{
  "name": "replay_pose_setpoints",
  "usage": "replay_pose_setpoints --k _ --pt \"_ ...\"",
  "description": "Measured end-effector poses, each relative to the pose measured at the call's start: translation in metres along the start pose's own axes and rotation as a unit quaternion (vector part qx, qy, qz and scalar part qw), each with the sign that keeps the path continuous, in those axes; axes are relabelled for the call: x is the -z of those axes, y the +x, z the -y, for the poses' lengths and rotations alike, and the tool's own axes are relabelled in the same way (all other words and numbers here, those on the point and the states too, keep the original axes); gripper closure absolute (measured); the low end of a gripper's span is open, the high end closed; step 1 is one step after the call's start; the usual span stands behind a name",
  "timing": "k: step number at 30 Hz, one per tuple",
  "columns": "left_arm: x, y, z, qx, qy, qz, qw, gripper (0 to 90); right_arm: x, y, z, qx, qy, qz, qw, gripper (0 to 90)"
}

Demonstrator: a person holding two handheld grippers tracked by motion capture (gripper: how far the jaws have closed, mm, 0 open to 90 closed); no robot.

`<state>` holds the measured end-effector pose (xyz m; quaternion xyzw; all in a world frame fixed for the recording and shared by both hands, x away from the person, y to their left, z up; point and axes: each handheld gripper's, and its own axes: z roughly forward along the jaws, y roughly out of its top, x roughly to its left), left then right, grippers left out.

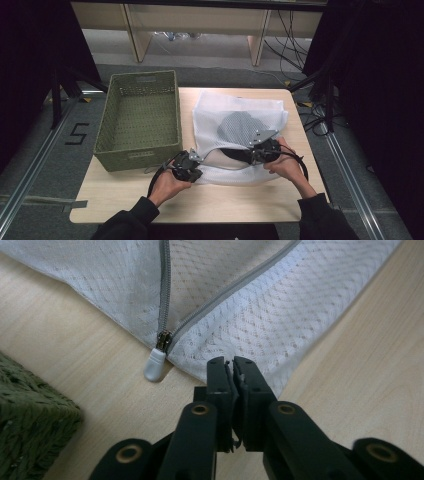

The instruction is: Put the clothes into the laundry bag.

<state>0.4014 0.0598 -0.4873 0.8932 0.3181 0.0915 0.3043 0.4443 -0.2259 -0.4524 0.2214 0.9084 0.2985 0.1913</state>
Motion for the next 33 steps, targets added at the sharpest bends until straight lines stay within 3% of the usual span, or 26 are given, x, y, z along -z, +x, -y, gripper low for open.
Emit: replay_pose_setpoints --k 2,3,5,6,7,12,14,16,18,19,20,21,23,24,27,29,31,33 --pt "0.002 0.000 -0.001 0.001 -0.004 0.000 1.0000 77.4 -0.004 0.006 0.004 0.020 0.013 -0.003 0.9997 89.5" --pt "0.003 0.000 -0.003 0.002 -0.011 0.001 0.9999 73.7 -0.007 0.010 0.007 0.019 0.024 -0.002 0.9995 89.5" --pt "0.006 -0.002 -0.007 0.003 -0.026 -0.003 0.9996 67.9 -0.014 0.013 0.012 0.040 0.045 -0.015 0.9981 89.5" --pt "0.006 -0.002 -0.007 0.003 -0.026 -0.003 0.9996 62.9 -0.014 0.013 0.012 0.040 0.045 -0.015 0.9981 89.5" --pt "0.007 -0.003 -0.008 0.003 -0.027 -0.007 0.9996 62.9 -0.018 0.016 0.016 0.033 0.059 -0.023 0.9975 89.5" --pt "0.010 -0.007 -0.010 0.006 -0.039 -0.003 0.9992 55.9 -0.025 0.019 0.026 0.036 0.073 -0.029 0.9962 89.5" --pt "0.012 -0.006 -0.009 -0.001 -0.039 -0.004 0.9992 53.4 -0.023 0.019 0.027 0.037 0.068 -0.029 0.9966 88.6" --pt "0.013 -0.008 -0.009 0.015 -0.045 0.004 0.9989 50.0 -0.018 0.017 0.026 0.008 0.057 -0.032 0.9979 86.2" --pt "0.016 -0.009 -0.008 0.017 -0.039 0.006 0.9991 47.3 -0.012 0.017 0.023 -0.014 0.032 -0.033 0.9989 81.0" --pt "0.017 -0.010 -0.008 0.007 -0.033 0.007 0.9994 46.2 -0.009 0.017 0.021 -0.030 0.015 -0.035 0.9988 78.9" --pt "0.017 -0.012 -0.007 0.014 -0.038 0.009 0.9991 45.6 -0.009 0.016 0.020 -0.024 -0.007 -0.034 0.9991 78.7" --pt "0.018 -0.012 -0.006 0.008 -0.033 0.011 0.9993 44.8 -0.008 0.015 0.018 -0.020 -0.020 -0.033 0.9990 78.1" --pt "0.019 -0.014 -0.005 0.004 -0.035 0.011 0.9993 42.6 -0.009 0.018 0.012 -0.022 -0.034 -0.035 0.9986 76.5" --pt "0.020 -0.014 -0.005 -0.004 -0.030 0.009 0.9995 41.6 -0.010 0.017 0.010 -0.016 -0.035 -0.042 0.9984 76.7" --pt "0.020 -0.014 -0.004 0.006 -0.033 0.008 0.9994 39.8 -0.020 0.019 0.004 -0.013 -0.038 -0.034 0.9986 77.0" --pt "0.020 -0.010 -0.002 0.014 -0.030 0.006 0.9994 39.1 -0.026 0.022 0.000 -0.020 -0.045 -0.046 0.9978 75.8" --pt "0.019 -0.007 0.000 0.021 -0.023 0.011 0.9995 38.4 -0.030 0.028 -0.006 -0.015 -0.044 -0.052 0.9976 80.3" --pt "0.019 -0.006 0.002 0.020 -0.019 0.011 0.9996 38.2 -0.035 0.033 -0.010 0.007 -0.035 -0.049 0.9982 85.0"
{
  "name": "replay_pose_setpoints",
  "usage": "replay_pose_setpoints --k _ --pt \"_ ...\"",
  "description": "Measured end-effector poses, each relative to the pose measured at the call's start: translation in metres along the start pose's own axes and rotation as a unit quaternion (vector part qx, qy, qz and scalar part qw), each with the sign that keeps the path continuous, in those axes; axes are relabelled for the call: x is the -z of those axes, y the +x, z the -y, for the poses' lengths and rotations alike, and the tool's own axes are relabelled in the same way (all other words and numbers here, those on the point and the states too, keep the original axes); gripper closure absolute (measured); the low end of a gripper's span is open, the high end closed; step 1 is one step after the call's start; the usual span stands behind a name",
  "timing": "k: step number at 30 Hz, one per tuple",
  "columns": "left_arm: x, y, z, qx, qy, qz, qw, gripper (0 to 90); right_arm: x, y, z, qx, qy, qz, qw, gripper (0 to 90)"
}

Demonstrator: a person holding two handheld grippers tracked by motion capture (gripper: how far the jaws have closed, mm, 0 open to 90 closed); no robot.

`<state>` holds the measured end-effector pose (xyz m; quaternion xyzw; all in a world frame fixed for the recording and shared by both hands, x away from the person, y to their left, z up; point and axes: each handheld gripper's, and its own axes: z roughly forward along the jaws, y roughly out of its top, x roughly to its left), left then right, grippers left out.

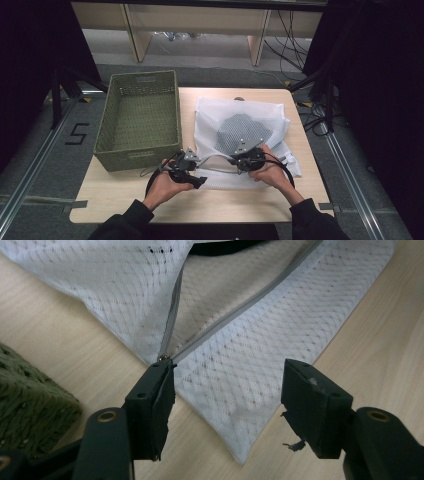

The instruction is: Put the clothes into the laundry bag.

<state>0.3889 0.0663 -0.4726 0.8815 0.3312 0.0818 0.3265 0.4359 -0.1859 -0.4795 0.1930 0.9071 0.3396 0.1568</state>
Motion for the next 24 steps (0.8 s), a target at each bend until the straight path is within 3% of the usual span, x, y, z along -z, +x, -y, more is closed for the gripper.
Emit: replay_pose_setpoints --k 1,2,6,11,13,14,18,20,24 --pt "-0.001 0.000 0.001 0.001 -0.005 0.000 1.0000 38.3 -0.002 0.004 0.000 -0.008 0.018 -0.007 0.9998 86.3" --pt "0.000 0.001 0.001 -0.007 -0.004 0.003 1.0000 38.2 -0.007 0.007 0.003 0.003 0.036 -0.013 0.9993 88.9" --pt "0.002 -0.001 0.002 -0.005 0.000 0.002 1.0000 38.2 -0.015 0.013 0.008 0.021 0.063 -0.012 0.9977 89.8" --pt "0.001 -0.001 0.004 -0.003 0.002 0.001 1.0000 38.3 -0.015 0.013 0.010 0.010 0.055 -0.013 0.9984 84.3" --pt "0.001 0.000 0.005 -0.003 -0.003 0.006 1.0000 38.1 -0.012 0.011 0.011 -0.010 0.044 -0.016 0.9988 76.2" --pt "0.001 -0.001 0.005 0.007 -0.007 0.009 0.9999 37.3 -0.006 0.007 0.011 -0.020 0.026 -0.012 0.9994 66.9" --pt "0.004 -0.002 0.005 0.009 -0.007 0.015 0.9998 36.2 0.006 0.004 0.012 -0.044 0.007 0.001 0.9990 56.3" --pt "0.005 -0.002 0.006 0.006 -0.011 0.015 0.9998 34.3 0.014 -0.003 0.016 -0.061 -0.005 0.015 0.9980 49.6" --pt "0.007 -0.005 0.008 0.017 -0.021 0.022 0.9994 28.3 0.028 -0.015 0.024 -0.095 -0.010 0.031 0.9949 46.3"
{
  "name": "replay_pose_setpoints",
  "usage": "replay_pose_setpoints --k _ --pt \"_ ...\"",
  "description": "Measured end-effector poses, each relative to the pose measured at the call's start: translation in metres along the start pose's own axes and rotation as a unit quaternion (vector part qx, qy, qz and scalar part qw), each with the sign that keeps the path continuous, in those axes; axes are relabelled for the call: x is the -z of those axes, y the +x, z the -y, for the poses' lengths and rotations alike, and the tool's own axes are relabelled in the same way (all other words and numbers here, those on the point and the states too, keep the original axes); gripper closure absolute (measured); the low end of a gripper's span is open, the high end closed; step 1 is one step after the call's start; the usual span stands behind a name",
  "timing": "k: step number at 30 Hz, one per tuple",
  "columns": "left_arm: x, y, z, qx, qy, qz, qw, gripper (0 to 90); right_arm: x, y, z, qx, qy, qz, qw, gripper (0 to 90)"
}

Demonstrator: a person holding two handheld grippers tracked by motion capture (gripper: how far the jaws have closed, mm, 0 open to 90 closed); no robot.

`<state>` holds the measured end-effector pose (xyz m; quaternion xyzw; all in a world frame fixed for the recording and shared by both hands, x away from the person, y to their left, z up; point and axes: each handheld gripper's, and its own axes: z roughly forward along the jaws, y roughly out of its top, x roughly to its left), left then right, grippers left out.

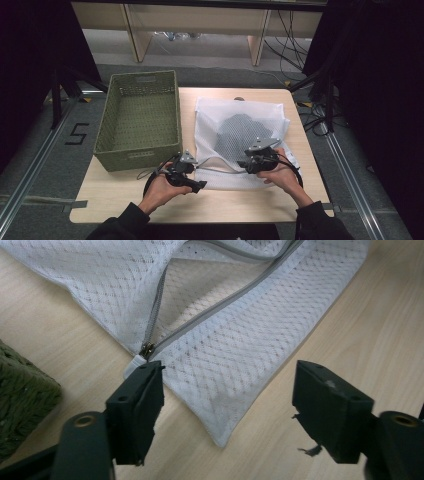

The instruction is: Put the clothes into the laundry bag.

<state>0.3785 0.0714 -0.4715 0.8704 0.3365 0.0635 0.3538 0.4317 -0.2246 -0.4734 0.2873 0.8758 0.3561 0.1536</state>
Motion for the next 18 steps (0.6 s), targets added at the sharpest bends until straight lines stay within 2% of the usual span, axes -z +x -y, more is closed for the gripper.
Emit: replay_pose_setpoints --k 1,2,4,5,6,10,13,18 --pt "0.001 0.000 0.000 -0.003 0.001 -0.005 1.0000 25.7 0.001 -0.003 0.001 -0.017 -0.014 0.011 0.9997 44.4" --pt "0.002 0.000 0.001 -0.002 -0.004 -0.003 1.0000 24.1 0.002 -0.006 0.002 -0.018 -0.018 0.016 0.9996 43.3" --pt "0.003 -0.001 0.001 0.006 -0.010 -0.005 0.9999 22.2 0.006 -0.008 0.003 -0.030 -0.010 0.015 0.9994 41.9" --pt "0.004 -0.001 0.002 0.006 -0.010 -0.011 0.9999 21.3 0.006 -0.008 0.004 -0.033 -0.017 0.020 0.9991 41.7" --pt "0.005 -0.001 0.003 0.007 -0.018 -0.008 0.9998 19.6 0.008 -0.010 0.005 -0.030 -0.010 0.018 0.9993 40.6" --pt "0.011 0.000 0.007 0.012 -0.031 -0.012 0.9994 19.7 0.011 -0.007 0.006 -0.040 -0.014 0.019 0.9989 39.5" --pt "0.015 0.001 0.010 0.005 -0.034 -0.017 0.9993 19.7 0.014 -0.007 0.006 -0.042 -0.018 0.015 0.9988 38.8" --pt "0.016 0.003 0.017 0.007 -0.038 -0.016 0.9991 19.7 0.016 -0.007 0.009 -0.049 -0.016 0.014 0.9986 37.3"
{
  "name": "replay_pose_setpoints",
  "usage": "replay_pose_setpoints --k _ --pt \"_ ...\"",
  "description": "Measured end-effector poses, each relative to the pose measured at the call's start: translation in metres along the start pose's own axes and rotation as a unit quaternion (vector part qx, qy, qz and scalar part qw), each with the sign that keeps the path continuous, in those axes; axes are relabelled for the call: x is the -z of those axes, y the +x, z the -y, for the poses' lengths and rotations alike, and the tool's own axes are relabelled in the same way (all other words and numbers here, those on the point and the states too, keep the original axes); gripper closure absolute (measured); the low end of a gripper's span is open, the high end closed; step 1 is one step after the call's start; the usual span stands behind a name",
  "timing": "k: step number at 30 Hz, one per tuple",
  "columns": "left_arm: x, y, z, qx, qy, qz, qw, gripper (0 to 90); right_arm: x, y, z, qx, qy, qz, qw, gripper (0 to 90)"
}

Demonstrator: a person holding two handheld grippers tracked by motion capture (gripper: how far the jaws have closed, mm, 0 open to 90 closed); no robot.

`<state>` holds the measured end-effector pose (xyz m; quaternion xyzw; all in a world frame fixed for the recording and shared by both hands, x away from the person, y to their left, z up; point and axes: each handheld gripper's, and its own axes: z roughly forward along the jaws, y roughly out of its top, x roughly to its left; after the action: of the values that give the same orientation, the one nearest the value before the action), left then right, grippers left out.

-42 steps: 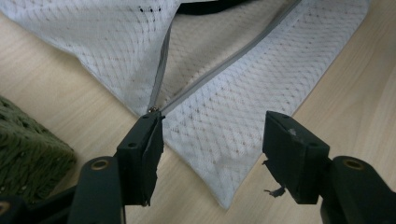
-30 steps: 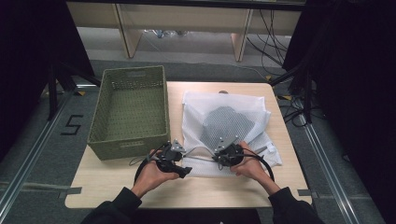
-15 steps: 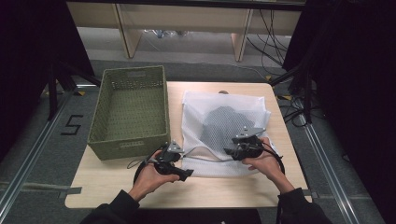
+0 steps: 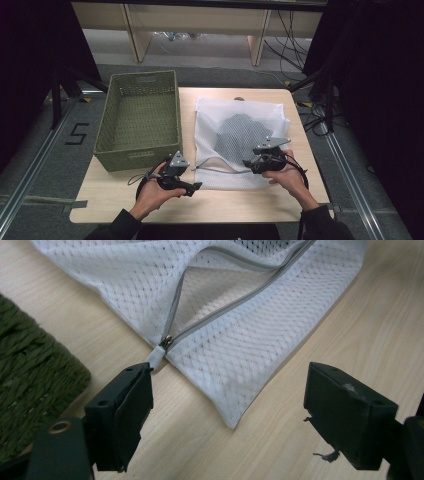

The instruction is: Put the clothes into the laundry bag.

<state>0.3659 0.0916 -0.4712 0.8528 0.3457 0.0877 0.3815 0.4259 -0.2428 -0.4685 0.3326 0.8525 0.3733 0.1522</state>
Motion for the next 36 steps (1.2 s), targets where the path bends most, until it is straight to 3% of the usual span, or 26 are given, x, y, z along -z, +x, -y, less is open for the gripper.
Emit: replay_pose_setpoints --k 2,3,10,14,18,22,28,30,33,36 --pt "-0.001 0.002 0.003 0.003 0.001 0.000 1.0000 19.7 0.000 -0.002 0.001 0.007 -0.001 -0.006 1.0000 37.0" --pt "-0.001 0.003 0.004 0.002 0.003 -0.001 1.0000 19.6 0.001 0.000 0.002 -0.009 0.005 -0.002 0.9999 36.7" --pt "0.002 0.003 0.010 -0.002 -0.006 -0.006 1.0000 19.6 0.010 0.000 0.006 -0.015 -0.006 -0.006 0.9998 35.5" --pt "0.001 -0.001 0.015 0.005 -0.005 -0.003 1.0000 19.2 0.018 0.004 0.013 -0.024 -0.011 -0.010 0.9996 34.8" --pt "0.001 -0.007 0.018 -0.004 -0.004 0.002 1.0000 19.0 0.023 0.008 0.018 -0.030 -0.004 -0.019 0.9994 34.5" --pt "0.002 -0.013 0.020 0.007 -0.008 0.011 0.9999 18.1 0.029 0.013 0.025 -0.031 -0.004 -0.030 0.9990 34.2" --pt "0.001 -0.018 0.022 0.008 0.008 0.004 0.9999 19.2 0.037 0.019 0.033 -0.035 -0.001 -0.041 0.9986 33.9" --pt "0.002 -0.018 0.022 0.011 0.006 0.005 0.9999 19.8 0.039 0.022 0.036 -0.040 0.004 -0.041 0.9984 33.8" --pt "0.004 -0.019 0.023 0.008 0.004 -0.004 0.9999 19.7 0.041 0.021 0.039 -0.028 0.003 -0.042 0.9987 33.7" --pt "0.006 -0.020 0.023 0.005 0.000 -0.004 1.0000 19.5 0.043 0.022 0.043 -0.038 0.008 -0.036 0.9986 33.7"
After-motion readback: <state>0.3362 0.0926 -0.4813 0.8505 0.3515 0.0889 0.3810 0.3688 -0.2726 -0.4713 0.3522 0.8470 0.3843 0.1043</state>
